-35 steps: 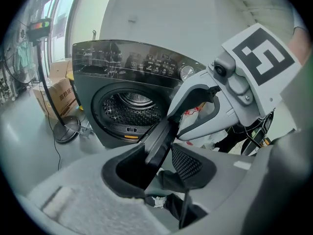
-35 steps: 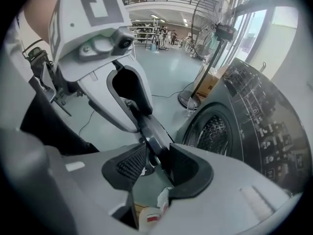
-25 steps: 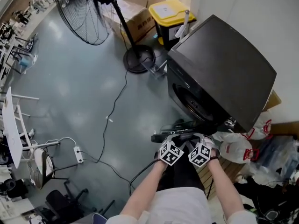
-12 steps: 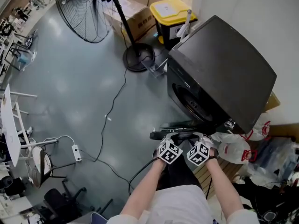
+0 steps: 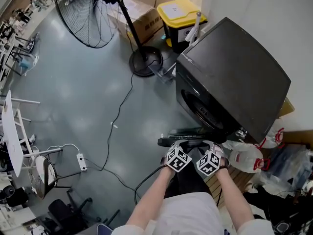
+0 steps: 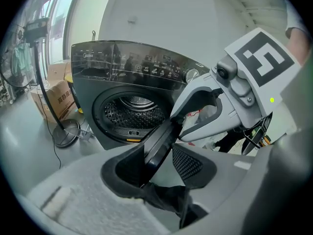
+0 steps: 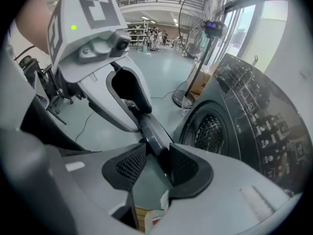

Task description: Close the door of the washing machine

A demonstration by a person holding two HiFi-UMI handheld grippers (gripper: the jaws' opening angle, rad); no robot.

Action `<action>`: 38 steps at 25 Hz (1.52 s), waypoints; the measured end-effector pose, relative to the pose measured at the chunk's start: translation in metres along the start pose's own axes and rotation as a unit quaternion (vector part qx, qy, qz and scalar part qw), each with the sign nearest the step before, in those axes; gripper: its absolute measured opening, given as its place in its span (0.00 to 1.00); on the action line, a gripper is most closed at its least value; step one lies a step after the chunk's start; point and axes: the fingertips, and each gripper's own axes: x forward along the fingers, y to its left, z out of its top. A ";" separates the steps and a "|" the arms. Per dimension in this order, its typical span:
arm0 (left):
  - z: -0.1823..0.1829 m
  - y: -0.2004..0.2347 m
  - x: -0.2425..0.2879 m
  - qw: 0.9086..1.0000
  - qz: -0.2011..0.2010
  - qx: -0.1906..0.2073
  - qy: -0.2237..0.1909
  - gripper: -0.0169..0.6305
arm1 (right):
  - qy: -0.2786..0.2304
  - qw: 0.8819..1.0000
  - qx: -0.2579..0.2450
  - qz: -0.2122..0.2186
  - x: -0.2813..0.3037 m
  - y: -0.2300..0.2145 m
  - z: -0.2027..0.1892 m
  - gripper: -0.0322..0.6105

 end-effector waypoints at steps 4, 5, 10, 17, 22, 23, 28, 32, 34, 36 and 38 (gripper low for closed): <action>0.005 0.009 0.004 1.000 -0.004 0.009 0.008 0.30 | -0.002 1.000 0.012 0.000 0.003 -0.007 0.004 0.27; 0.006 0.011 0.005 1.000 -0.005 0.010 0.010 0.30 | -0.002 1.000 0.017 0.000 0.004 -0.009 0.005 0.27; 0.013 0.020 0.008 0.999 -0.020 0.021 0.020 0.31 | 0.000 0.999 0.035 0.002 0.006 -0.018 0.010 0.27; 0.026 0.028 0.014 0.998 -0.043 0.040 0.031 0.31 | -0.010 0.997 0.073 -0.010 0.006 -0.031 0.012 0.27; 0.042 0.045 0.021 0.995 -0.070 0.070 0.030 0.31 | -0.020 0.993 0.117 -0.016 0.009 -0.051 0.021 0.26; 0.045 0.049 0.023 0.994 -0.076 0.076 0.031 0.31 | -0.020 0.992 0.122 -0.018 0.010 -0.055 0.023 0.26; 0.064 0.064 0.035 0.988 -0.103 0.106 0.042 0.32 | -0.020 0.987 0.160 -0.019 0.015 -0.077 0.027 0.26; 0.079 0.069 0.045 0.984 -0.117 0.128 0.053 0.32 | -0.026 0.981 0.190 -0.022 0.013 -0.093 0.027 0.25; 0.086 0.072 0.049 0.982 -0.121 0.137 0.055 0.33 | -0.034 0.977 0.208 -0.030 0.013 -0.101 0.027 0.25; 0.092 0.077 0.054 0.980 -0.125 0.144 0.057 0.34 | -0.044 0.972 0.229 -0.040 0.014 -0.110 0.028 0.25; 0.098 0.081 0.058 0.978 -0.132 0.150 0.062 0.34 | -0.049 0.965 0.252 -0.049 0.015 -0.117 0.029 0.25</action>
